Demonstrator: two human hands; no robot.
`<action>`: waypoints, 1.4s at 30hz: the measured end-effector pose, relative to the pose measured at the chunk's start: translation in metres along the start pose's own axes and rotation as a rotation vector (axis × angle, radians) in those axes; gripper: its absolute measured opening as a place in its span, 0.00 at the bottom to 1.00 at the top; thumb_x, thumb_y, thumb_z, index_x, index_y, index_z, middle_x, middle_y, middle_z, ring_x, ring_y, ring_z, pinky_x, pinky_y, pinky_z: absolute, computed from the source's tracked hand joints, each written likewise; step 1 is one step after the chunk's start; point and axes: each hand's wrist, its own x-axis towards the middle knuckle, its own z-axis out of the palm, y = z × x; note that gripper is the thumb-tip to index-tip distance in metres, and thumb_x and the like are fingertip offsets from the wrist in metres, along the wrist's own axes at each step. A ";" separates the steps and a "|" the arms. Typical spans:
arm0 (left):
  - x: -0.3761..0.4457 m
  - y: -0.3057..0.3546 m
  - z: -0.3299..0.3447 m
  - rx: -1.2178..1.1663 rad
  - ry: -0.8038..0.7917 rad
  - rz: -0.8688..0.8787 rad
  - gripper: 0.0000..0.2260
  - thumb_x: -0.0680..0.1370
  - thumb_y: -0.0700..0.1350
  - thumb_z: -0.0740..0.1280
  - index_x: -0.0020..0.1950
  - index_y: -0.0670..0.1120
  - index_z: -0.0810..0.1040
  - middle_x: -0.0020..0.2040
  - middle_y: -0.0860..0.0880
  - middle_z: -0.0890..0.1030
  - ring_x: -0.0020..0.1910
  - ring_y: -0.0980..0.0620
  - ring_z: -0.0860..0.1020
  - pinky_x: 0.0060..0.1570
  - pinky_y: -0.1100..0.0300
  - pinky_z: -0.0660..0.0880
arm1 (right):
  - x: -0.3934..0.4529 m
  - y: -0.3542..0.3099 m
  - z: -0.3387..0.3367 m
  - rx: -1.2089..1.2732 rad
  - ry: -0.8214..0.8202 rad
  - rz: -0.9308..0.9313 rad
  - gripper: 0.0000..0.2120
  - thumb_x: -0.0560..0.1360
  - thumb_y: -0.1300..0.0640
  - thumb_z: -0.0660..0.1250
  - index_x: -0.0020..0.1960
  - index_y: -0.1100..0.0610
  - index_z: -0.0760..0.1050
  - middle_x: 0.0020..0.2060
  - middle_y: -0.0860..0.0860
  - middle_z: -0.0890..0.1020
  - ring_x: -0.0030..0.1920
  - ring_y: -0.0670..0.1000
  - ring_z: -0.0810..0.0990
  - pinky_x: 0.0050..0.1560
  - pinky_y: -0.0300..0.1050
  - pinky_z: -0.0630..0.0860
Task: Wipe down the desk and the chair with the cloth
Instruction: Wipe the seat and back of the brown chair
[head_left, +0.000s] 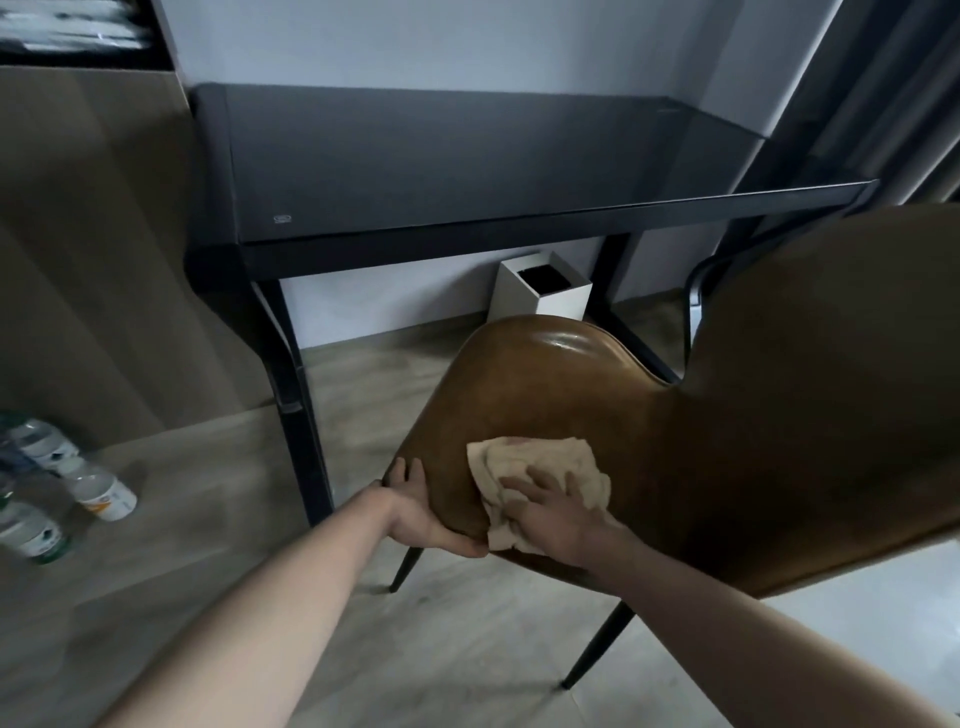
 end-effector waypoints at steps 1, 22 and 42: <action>-0.002 0.001 0.000 0.011 0.002 0.004 0.76 0.58 0.80 0.75 0.84 0.47 0.30 0.85 0.48 0.31 0.86 0.46 0.36 0.84 0.47 0.48 | 0.005 -0.001 0.000 -0.011 0.005 -0.019 0.24 0.87 0.37 0.50 0.83 0.30 0.55 0.86 0.39 0.45 0.85 0.59 0.35 0.80 0.70 0.41; 0.020 0.000 -0.006 0.060 -0.069 -0.016 0.76 0.56 0.85 0.69 0.84 0.50 0.28 0.85 0.49 0.30 0.85 0.41 0.37 0.84 0.44 0.46 | 0.157 -0.041 -0.053 -0.293 0.301 -0.006 0.38 0.77 0.23 0.49 0.84 0.32 0.46 0.87 0.47 0.41 0.84 0.67 0.35 0.74 0.82 0.38; 0.005 0.001 -0.004 -0.072 -0.039 -0.027 0.80 0.52 0.82 0.76 0.85 0.48 0.31 0.85 0.51 0.31 0.86 0.49 0.38 0.84 0.48 0.49 | 0.009 0.004 0.002 -0.014 0.000 -0.096 0.41 0.76 0.23 0.59 0.84 0.35 0.52 0.86 0.43 0.45 0.84 0.63 0.34 0.80 0.71 0.40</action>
